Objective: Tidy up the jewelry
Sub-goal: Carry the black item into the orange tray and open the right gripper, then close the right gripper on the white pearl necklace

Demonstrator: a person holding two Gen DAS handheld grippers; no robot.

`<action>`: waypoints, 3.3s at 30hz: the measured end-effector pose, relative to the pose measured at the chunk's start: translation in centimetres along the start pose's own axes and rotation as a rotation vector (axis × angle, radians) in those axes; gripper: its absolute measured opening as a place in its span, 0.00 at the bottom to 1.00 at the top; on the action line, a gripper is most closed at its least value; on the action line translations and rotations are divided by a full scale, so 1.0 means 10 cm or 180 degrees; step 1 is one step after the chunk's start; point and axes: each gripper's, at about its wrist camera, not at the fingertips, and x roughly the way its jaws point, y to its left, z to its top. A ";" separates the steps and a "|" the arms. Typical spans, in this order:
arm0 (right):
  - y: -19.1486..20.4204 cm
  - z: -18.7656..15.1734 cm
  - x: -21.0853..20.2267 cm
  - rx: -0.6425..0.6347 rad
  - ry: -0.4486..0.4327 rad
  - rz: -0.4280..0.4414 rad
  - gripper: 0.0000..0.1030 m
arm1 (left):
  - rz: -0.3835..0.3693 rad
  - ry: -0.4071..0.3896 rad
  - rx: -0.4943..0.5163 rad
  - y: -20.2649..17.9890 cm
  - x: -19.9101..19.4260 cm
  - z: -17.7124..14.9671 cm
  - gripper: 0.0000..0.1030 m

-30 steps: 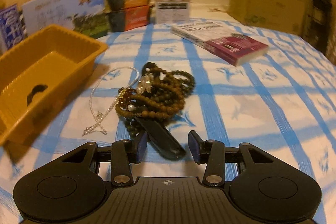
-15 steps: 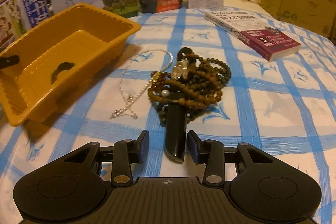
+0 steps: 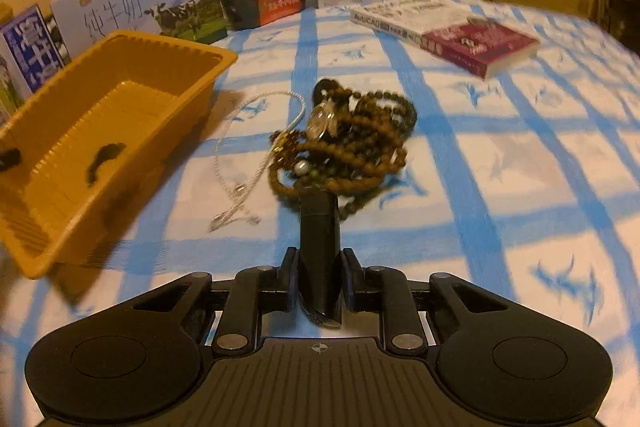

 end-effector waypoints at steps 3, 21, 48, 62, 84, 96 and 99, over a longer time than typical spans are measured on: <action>0.06 -0.05 -0.14 0.0137 -0.0021 0.0158 0.21 | -0.0002 0.0003 0.0002 0.00 0.00 0.00 0.17; 1.21 0.34 -0.20 -0.0273 -0.0312 0.1194 0.21 | -0.0003 -0.0006 0.0038 -0.01 0.00 0.01 0.17; 0.53 0.07 -0.27 0.0344 -0.0471 0.0526 0.28 | -0.0019 0.0029 0.0008 0.02 0.03 0.00 0.18; 0.33 -0.01 -0.08 0.0219 -0.0313 0.0231 0.28 | -0.0026 0.0036 0.0017 0.02 0.06 0.01 0.18; 0.55 0.25 0.47 -0.0216 -0.0334 0.0091 0.28 | -0.0033 0.0044 0.0013 0.03 0.07 0.02 0.18; 0.60 0.24 0.55 -0.0440 -0.0367 0.0016 0.12 | -0.0033 0.0044 0.0012 0.03 0.07 0.02 0.18; 0.66 0.22 0.56 -0.0598 -0.0364 -0.0042 0.11 | -0.0033 0.0042 0.0014 0.03 0.07 0.02 0.18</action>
